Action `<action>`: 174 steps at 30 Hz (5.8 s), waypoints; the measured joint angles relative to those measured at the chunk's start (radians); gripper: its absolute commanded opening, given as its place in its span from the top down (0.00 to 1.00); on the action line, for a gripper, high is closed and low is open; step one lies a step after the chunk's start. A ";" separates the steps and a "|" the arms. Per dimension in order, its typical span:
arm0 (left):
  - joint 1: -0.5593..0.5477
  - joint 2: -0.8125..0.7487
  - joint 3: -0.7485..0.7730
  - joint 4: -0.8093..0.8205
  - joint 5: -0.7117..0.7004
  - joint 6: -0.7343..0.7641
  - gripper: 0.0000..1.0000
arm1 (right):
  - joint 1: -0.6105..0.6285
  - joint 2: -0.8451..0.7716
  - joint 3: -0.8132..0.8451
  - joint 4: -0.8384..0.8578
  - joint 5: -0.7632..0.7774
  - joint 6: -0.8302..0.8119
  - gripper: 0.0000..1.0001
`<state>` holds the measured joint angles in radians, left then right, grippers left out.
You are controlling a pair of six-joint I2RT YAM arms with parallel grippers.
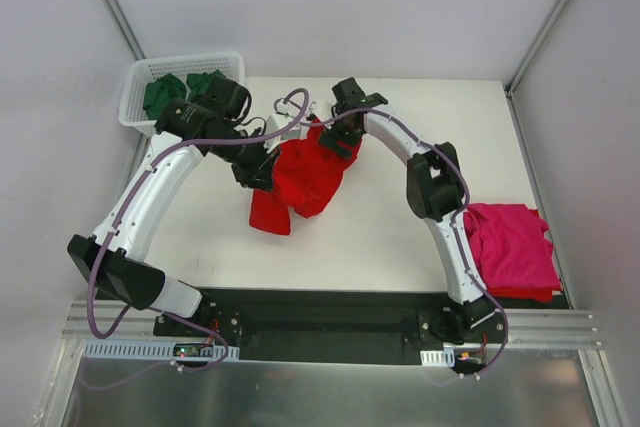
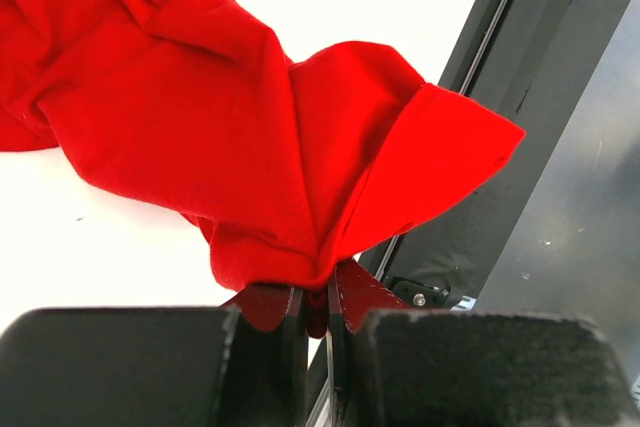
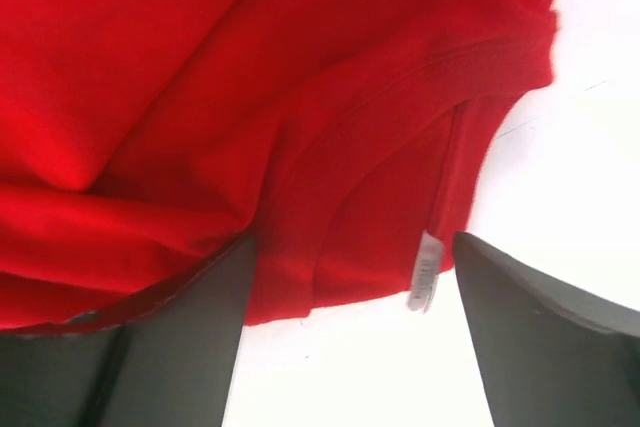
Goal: Fold and stack the t-shirts
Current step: Flatten out the tshirt
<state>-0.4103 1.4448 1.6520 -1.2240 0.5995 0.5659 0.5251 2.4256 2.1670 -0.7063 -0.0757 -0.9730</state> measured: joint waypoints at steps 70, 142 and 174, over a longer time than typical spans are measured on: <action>0.133 -0.205 -0.381 0.422 -0.228 0.240 0.66 | -0.286 -0.414 -0.308 -0.301 0.007 0.137 0.43; 0.025 -0.216 -0.686 0.556 -0.350 0.072 0.14 | -0.140 -0.200 -0.306 0.171 -0.003 0.275 0.30; 0.023 -0.154 -0.727 0.554 -0.371 0.071 0.15 | -0.096 -0.225 -0.325 0.175 -0.006 0.288 0.27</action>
<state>-0.3874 1.2903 0.9249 -0.6701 0.2287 0.6373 0.4294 2.2002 1.8416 -0.5316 -0.0822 -0.6853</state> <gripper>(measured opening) 0.854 0.733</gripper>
